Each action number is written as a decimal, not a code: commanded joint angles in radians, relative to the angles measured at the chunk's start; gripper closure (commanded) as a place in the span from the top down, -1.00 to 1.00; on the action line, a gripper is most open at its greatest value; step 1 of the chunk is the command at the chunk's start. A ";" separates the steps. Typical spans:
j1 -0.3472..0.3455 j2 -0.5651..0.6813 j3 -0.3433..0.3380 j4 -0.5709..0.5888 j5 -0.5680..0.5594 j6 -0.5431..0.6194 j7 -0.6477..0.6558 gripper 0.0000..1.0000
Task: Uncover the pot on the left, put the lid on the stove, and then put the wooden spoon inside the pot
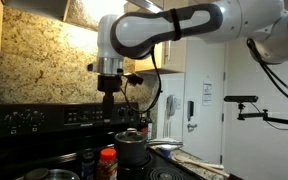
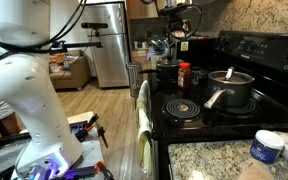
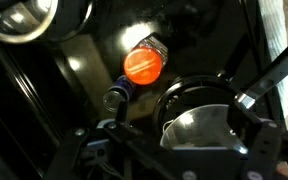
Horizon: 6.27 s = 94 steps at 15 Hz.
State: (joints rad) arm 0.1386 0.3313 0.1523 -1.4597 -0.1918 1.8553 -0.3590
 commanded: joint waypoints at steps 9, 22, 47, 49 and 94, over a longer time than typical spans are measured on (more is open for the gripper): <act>0.089 0.402 0.064 0.484 0.029 -0.179 -0.346 1.00; 0.102 0.591 0.097 0.751 0.119 -0.176 -0.502 1.00; 0.122 0.679 0.079 0.839 0.103 -0.234 -0.490 0.30; 0.122 0.679 0.081 0.840 0.104 -0.236 -0.493 0.43; 0.144 0.540 0.022 0.907 0.078 -0.360 -0.434 -0.32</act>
State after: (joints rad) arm 0.2804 0.9329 0.1952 -0.5671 -0.0969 1.5547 -0.8478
